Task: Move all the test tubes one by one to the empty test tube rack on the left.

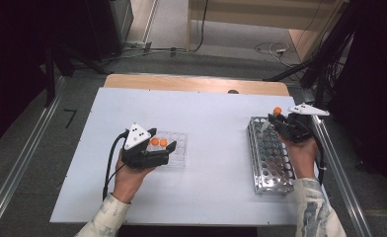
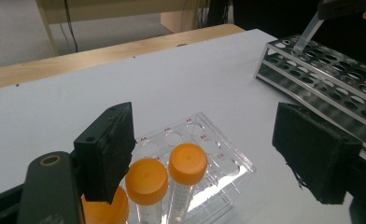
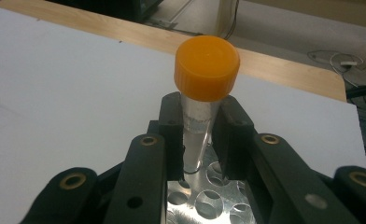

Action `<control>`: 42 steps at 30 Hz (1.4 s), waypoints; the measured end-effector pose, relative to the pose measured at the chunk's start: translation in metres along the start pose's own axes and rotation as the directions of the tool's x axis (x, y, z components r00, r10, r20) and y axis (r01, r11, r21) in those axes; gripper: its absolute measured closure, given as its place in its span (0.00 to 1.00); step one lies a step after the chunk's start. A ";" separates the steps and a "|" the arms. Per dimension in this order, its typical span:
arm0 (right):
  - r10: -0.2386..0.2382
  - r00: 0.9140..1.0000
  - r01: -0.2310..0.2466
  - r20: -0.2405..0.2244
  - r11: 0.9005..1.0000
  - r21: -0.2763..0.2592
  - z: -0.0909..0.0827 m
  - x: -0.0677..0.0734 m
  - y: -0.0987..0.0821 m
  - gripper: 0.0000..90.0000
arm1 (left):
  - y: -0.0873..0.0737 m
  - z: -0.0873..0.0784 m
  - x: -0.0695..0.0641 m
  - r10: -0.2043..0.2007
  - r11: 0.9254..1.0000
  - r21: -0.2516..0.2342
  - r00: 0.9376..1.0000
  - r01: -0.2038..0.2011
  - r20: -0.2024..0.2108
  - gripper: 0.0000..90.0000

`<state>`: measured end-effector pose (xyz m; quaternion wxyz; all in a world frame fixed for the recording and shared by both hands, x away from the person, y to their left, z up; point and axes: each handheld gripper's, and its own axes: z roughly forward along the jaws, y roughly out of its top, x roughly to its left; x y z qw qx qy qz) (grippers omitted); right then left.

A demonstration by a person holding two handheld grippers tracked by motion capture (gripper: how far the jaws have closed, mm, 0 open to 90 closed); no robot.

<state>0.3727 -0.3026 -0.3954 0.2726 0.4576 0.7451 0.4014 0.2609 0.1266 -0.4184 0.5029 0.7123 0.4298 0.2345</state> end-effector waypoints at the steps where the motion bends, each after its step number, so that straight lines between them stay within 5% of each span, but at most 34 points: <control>1: -0.004 1.000 0.004 -0.003 1.000 -0.009 -0.002 0.001 0.002 0.80 | 0.000 0.000 0.000 0.000 1.000 -0.001 1.000 0.000 0.000 0.23; 10: -0.052 0.998 0.050 -0.045 0.998 -0.050 -0.025 0.020 0.011 0.80 | 0.001 -0.001 -0.001 -0.003 1.000 -0.009 1.000 0.003 0.001 0.21; 18: -0.114 0.985 0.106 -0.132 0.992 -0.061 -0.036 0.054 0.006 0.80 | 0.003 -0.002 -0.005 -0.007 1.000 -0.016 1.000 0.007 0.016 0.21; 27: -0.181 0.957 0.175 -0.228 0.983 -0.047 -0.032 0.095 -0.005 0.80 | 0.004 -0.004 -0.012 0.008 1.000 -0.020 0.999 -0.007 0.042 0.21; 42: -0.220 0.900 0.230 -0.377 0.973 -0.019 -0.016 0.147 -0.018 0.80 | 0.005 -0.002 -0.028 0.039 0.999 -0.016 0.995 -0.038 0.087 0.23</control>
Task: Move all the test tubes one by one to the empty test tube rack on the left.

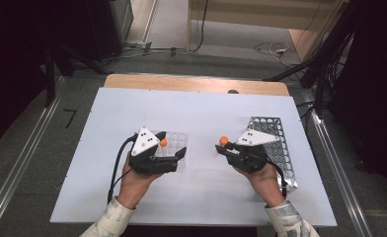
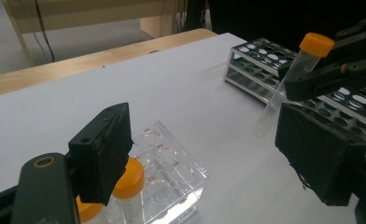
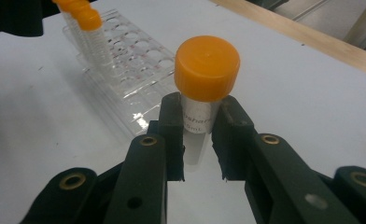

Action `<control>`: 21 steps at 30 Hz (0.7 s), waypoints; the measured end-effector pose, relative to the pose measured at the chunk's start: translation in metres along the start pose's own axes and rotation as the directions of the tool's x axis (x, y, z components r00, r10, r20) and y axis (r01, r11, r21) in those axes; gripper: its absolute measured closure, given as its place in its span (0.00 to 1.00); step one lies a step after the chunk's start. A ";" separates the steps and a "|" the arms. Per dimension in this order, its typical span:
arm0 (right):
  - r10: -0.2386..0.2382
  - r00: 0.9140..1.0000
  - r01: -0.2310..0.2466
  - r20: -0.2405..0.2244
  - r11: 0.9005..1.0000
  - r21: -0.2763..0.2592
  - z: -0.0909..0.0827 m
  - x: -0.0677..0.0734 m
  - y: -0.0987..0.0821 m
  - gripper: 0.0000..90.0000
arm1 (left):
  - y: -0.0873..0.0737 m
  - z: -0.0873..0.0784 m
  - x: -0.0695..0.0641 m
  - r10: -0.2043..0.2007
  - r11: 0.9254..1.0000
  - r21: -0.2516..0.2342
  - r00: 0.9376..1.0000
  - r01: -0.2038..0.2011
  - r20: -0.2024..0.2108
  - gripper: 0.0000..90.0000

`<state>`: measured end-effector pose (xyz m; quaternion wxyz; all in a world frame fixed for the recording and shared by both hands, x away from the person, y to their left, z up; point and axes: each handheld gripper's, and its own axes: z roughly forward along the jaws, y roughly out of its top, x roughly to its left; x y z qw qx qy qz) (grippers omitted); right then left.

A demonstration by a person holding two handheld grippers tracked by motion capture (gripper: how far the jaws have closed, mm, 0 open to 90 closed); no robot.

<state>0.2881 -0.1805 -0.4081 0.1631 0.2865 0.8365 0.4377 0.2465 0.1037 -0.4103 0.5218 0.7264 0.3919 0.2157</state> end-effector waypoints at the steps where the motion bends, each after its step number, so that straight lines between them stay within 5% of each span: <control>1: -0.004 1.000 0.004 -0.007 1.000 0.006 0.002 0.002 0.000 0.80 | 0.000 0.000 -0.001 0.005 1.000 0.002 1.000 -0.005 0.004 0.24; 10: -0.035 0.998 0.038 -0.061 0.999 0.037 0.014 0.019 -0.004 0.80 | 0.000 0.006 -0.017 0.016 1.000 0.001 0.998 -0.016 0.067 0.28; 21: -0.081 0.990 0.087 -0.112 0.995 0.048 0.027 0.042 -0.003 0.80 | -0.002 0.014 -0.033 0.049 0.999 0.016 0.989 -0.052 0.140 0.46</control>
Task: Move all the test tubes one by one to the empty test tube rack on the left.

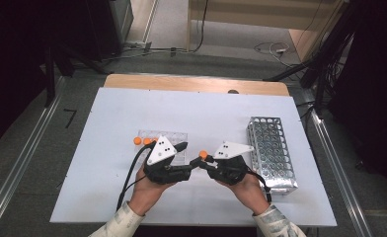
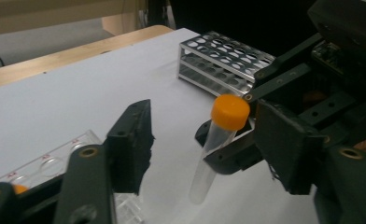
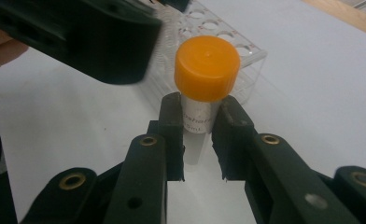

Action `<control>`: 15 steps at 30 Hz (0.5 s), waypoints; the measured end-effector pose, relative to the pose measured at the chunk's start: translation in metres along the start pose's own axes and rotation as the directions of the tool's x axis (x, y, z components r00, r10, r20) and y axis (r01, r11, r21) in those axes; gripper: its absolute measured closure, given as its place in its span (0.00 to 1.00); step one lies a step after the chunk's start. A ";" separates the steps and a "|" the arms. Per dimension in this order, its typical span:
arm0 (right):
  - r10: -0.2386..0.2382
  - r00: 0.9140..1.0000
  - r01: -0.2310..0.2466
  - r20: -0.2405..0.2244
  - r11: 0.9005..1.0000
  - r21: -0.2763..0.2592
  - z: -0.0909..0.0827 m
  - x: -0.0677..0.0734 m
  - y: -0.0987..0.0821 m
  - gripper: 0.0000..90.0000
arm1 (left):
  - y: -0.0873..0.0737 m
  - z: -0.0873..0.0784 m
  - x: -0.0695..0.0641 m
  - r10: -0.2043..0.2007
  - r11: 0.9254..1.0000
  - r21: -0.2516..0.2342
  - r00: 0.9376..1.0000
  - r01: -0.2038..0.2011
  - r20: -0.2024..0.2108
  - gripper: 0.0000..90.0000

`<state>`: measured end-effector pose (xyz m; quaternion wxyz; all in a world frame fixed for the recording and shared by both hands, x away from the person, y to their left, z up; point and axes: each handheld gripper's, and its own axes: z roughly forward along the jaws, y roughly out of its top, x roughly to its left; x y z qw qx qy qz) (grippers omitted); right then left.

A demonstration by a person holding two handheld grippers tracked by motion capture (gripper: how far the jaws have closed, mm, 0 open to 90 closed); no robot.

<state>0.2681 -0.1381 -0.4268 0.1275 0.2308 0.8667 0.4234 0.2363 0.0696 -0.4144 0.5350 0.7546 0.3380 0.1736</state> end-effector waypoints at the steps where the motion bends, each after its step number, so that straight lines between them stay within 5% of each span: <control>1: -0.003 1.000 0.003 -0.001 1.000 0.004 0.001 0.002 0.000 0.80 | 0.000 0.001 -0.001 0.001 1.000 0.006 1.000 -0.001 0.005 0.47; 15: -0.011 1.000 0.011 -0.022 1.000 0.003 0.005 0.008 0.001 0.80 | -0.003 0.009 -0.002 -0.019 0.999 0.028 0.998 0.017 0.056 0.72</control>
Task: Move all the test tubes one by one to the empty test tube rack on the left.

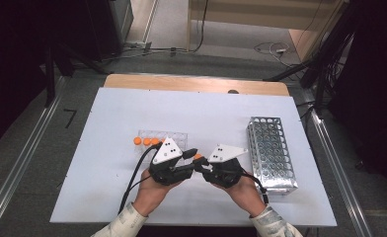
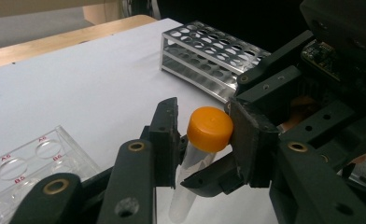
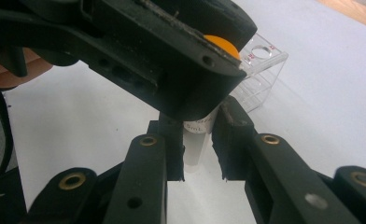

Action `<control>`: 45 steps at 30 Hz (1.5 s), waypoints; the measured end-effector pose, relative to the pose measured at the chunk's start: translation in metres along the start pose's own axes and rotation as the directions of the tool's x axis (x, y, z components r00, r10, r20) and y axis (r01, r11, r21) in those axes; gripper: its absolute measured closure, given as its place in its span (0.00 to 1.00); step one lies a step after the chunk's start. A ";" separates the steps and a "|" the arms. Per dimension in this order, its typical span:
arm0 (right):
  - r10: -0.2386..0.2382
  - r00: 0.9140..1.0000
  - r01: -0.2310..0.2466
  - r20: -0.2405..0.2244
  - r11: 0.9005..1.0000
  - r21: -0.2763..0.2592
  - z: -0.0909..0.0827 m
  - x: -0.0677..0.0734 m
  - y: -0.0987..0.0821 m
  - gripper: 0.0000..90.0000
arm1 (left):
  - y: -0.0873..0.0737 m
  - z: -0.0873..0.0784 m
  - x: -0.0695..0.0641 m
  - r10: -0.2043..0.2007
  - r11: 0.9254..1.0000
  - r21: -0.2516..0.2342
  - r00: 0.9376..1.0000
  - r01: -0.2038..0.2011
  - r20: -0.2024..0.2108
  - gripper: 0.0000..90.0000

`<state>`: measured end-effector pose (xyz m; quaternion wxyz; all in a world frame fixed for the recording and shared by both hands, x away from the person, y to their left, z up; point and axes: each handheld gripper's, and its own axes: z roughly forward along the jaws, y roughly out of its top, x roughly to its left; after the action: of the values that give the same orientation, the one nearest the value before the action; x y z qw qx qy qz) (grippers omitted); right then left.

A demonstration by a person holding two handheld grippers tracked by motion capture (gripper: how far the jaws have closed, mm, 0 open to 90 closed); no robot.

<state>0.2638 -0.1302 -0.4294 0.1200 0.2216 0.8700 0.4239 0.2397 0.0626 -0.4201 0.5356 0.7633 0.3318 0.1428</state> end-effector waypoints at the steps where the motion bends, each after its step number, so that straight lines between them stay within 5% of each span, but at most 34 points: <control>1: -0.001 1.000 0.001 0.000 1.000 0.001 0.000 0.000 0.000 0.80 | 0.000 0.000 0.000 0.001 1.000 0.000 1.000 -0.001 0.001 0.73; 16: 0.018 1.000 -0.018 -0.013 1.000 -0.005 0.000 -0.001 -0.001 0.79 | 0.000 0.001 -0.001 0.007 1.000 -0.001 1.000 -0.007 0.003 0.78; 24: 0.037 0.999 -0.037 -0.014 0.999 0.000 -0.004 -0.005 -0.003 0.36 | 0.005 -0.006 0.006 -0.010 1.000 -0.023 1.000 0.010 0.006 0.78; 27: 0.065 0.998 -0.065 0.002 0.998 0.014 -0.005 -0.008 -0.006 0.28 | 0.007 -0.009 0.010 -0.020 0.999 -0.029 1.000 0.020 0.007 0.78; 34: 0.091 0.995 -0.091 0.031 0.996 0.024 -0.009 -0.016 -0.016 0.25 | 0.017 -0.023 0.021 -0.053 0.996 -0.078 0.999 0.053 0.009 0.78; 40: 0.107 0.993 -0.108 0.052 0.994 0.026 -0.010 -0.020 -0.019 0.25 | 0.024 -0.041 0.033 -0.081 0.990 -0.121 0.996 0.077 -0.030 0.78; 45: 0.114 0.992 -0.116 0.062 0.993 0.031 -0.009 -0.020 -0.020 0.25 | 0.026 -0.045 0.037 -0.071 0.990 -0.131 0.994 0.059 -0.088 0.78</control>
<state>0.2725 -0.1568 -0.4393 0.1174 0.2859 0.8590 0.4081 0.2501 0.1144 -0.3839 0.5720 0.7088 0.3710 0.1813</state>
